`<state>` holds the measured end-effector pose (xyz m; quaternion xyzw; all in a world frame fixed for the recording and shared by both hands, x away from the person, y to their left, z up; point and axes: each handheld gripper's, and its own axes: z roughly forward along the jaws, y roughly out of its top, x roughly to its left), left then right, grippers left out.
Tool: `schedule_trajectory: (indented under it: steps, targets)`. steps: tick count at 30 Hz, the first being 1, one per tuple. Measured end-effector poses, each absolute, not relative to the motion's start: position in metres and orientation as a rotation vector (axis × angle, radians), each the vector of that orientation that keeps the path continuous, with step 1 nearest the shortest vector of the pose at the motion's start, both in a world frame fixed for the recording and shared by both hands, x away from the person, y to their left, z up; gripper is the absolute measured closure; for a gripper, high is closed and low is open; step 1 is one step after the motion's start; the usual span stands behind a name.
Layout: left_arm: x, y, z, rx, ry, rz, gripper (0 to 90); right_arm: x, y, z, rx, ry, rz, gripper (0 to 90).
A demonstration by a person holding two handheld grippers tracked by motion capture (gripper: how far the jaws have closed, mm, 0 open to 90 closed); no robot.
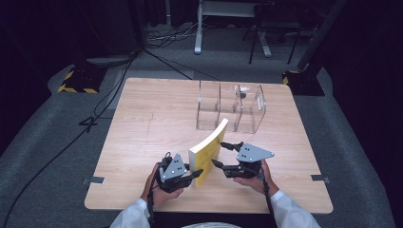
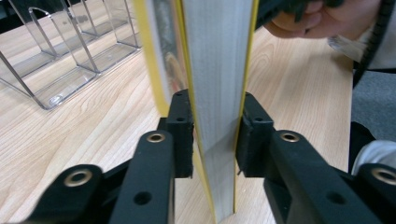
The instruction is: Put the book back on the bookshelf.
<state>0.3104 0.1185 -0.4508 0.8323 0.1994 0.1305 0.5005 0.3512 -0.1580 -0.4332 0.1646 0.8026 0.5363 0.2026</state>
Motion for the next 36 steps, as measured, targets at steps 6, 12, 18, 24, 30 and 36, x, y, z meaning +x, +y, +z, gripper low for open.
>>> schedule_trajectory:
  steps: [6,12,18,24,30,36]
  targets:
    - [0.312,0.131,-0.449,2.041,0.339,0.221,75.3,0.362,-0.187,-0.435,0.463,2.260,1.518,24.4]
    - [0.314,0.134,-0.450,2.040,0.304,0.174,74.9,0.371,-0.194,-0.439,0.379,2.393,1.610,28.3]
    - [0.320,0.140,-0.449,2.051,0.288,0.170,74.8,0.372,-0.175,-0.451,0.282,2.519,1.586,37.8]
    - [0.324,0.153,-0.450,2.042,0.337,0.192,71.3,0.369,-0.180,-0.454,0.231,2.535,1.624,56.8]
    - [0.323,0.157,-0.452,2.050,0.355,0.218,63.4,0.353,-0.183,-0.452,0.095,2.555,1.621,69.5]
    - [0.321,0.159,-0.454,2.055,0.354,0.218,62.0,0.343,-0.181,-0.452,0.036,2.573,1.640,68.2]
